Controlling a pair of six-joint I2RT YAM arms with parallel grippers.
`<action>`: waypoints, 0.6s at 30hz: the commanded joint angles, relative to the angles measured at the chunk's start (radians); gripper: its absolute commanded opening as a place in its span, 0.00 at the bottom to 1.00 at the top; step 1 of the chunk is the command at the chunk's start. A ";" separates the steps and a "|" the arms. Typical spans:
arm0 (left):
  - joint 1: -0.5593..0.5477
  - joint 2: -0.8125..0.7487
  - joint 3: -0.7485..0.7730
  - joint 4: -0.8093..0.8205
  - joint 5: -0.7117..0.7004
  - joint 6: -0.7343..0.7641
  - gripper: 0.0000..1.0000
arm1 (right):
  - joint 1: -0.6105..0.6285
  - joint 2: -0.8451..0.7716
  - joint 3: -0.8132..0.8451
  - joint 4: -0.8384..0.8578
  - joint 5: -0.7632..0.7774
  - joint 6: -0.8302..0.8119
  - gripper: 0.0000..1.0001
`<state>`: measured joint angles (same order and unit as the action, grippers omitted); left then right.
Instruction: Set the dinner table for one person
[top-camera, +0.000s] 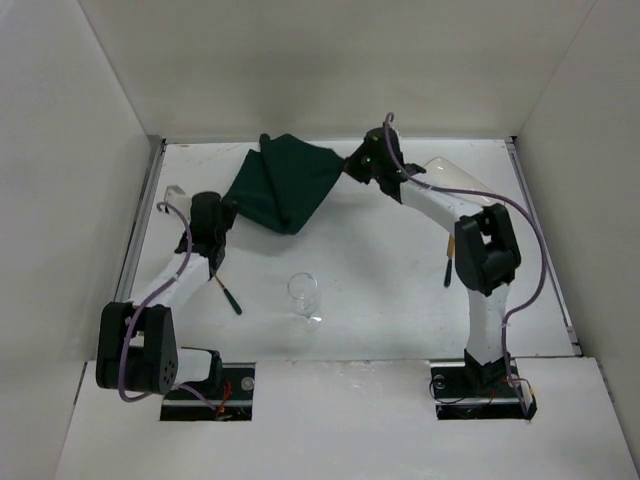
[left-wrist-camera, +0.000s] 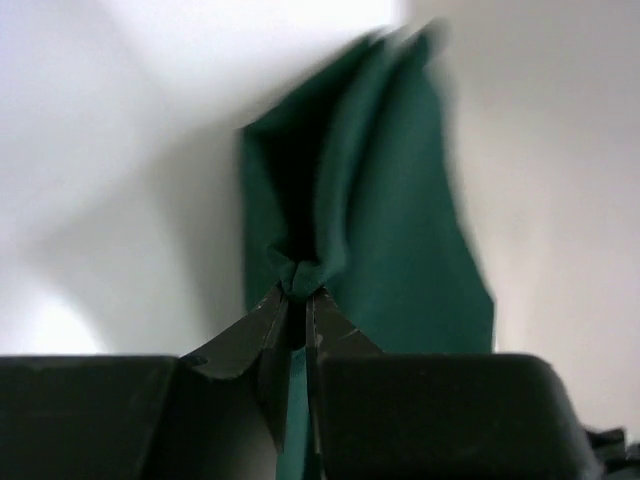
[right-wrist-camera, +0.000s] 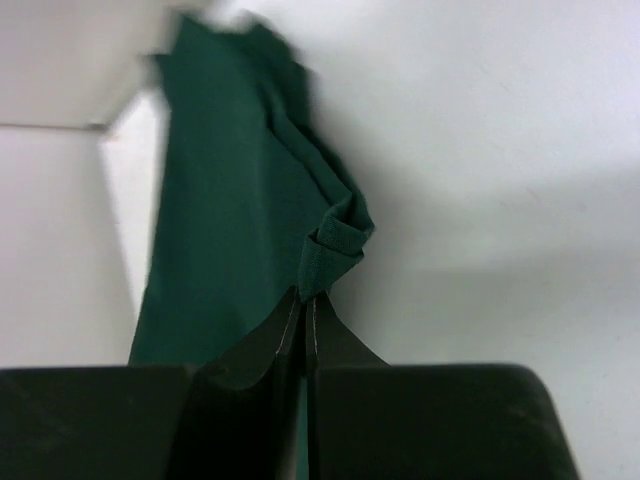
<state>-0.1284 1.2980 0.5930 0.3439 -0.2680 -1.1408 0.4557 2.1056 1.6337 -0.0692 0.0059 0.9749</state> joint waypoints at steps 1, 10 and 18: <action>0.022 -0.071 0.218 0.032 -0.086 0.072 0.00 | -0.028 -0.208 0.115 0.086 0.069 -0.140 0.00; -0.015 -0.126 0.611 -0.011 -0.143 0.256 0.00 | -0.024 -0.507 0.173 0.017 0.158 -0.347 0.00; -0.023 -0.108 0.718 -0.058 -0.140 0.311 0.00 | -0.036 -0.602 0.164 -0.030 0.175 -0.413 0.00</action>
<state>-0.1616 1.1774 1.2495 0.2695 -0.3584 -0.8837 0.4381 1.4872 1.7725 -0.0856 0.1528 0.6128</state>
